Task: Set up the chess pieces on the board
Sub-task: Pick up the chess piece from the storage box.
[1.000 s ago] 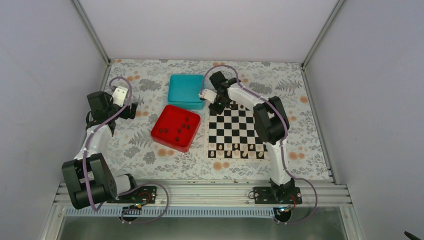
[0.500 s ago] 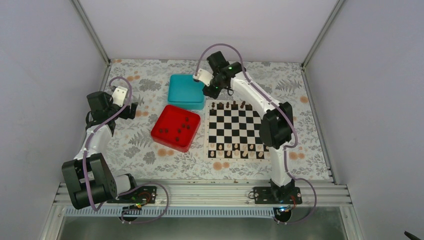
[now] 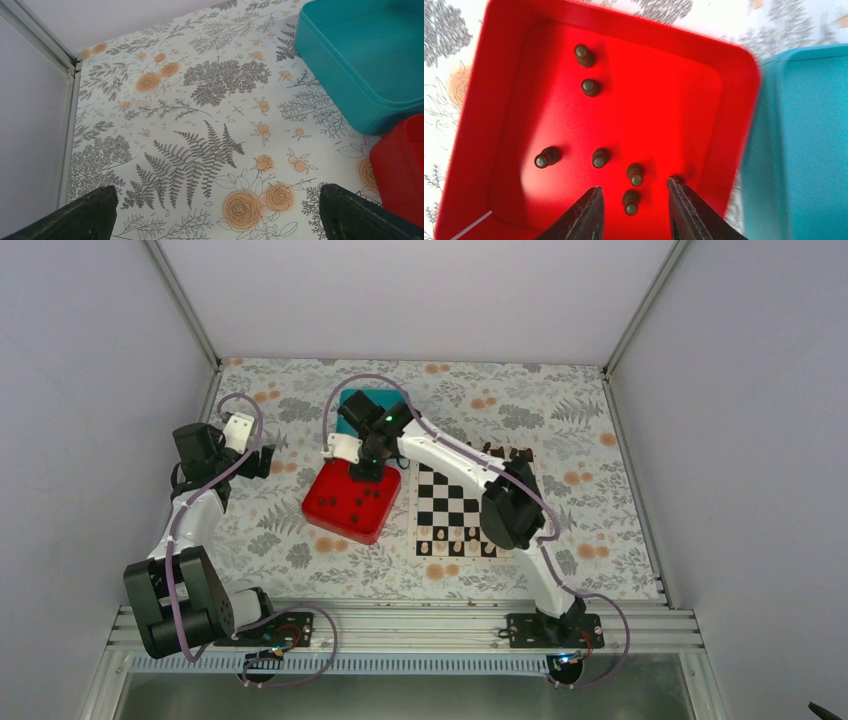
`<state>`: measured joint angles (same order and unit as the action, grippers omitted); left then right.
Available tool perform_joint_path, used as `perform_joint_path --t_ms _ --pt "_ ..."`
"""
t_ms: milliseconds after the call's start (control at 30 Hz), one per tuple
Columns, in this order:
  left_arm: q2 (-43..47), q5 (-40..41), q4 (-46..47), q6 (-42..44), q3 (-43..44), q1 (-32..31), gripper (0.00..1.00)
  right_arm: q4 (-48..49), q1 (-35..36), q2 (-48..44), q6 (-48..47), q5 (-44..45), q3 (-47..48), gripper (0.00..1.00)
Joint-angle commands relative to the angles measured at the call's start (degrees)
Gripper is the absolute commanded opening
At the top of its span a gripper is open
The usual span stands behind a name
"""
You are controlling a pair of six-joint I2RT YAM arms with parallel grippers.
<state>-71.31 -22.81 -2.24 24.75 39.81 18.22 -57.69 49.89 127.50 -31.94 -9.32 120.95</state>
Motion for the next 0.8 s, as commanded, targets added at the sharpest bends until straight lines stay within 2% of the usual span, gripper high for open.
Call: perform_joint_path --t_ms 0,267,767 --pt "0.61 -1.36 0.57 -0.49 0.00 0.41 1.00 -1.77 1.16 3.83 -1.01 1.75 1.51 0.35" --pt "0.56 -1.79 0.66 -0.52 -0.09 0.50 1.00 -0.83 1.79 5.88 -2.17 1.06 -1.77 0.35" --pt "0.70 -1.94 0.66 -0.67 0.00 0.85 1.00 0.86 3.14 9.51 -2.90 -0.35 -1.91 0.35"
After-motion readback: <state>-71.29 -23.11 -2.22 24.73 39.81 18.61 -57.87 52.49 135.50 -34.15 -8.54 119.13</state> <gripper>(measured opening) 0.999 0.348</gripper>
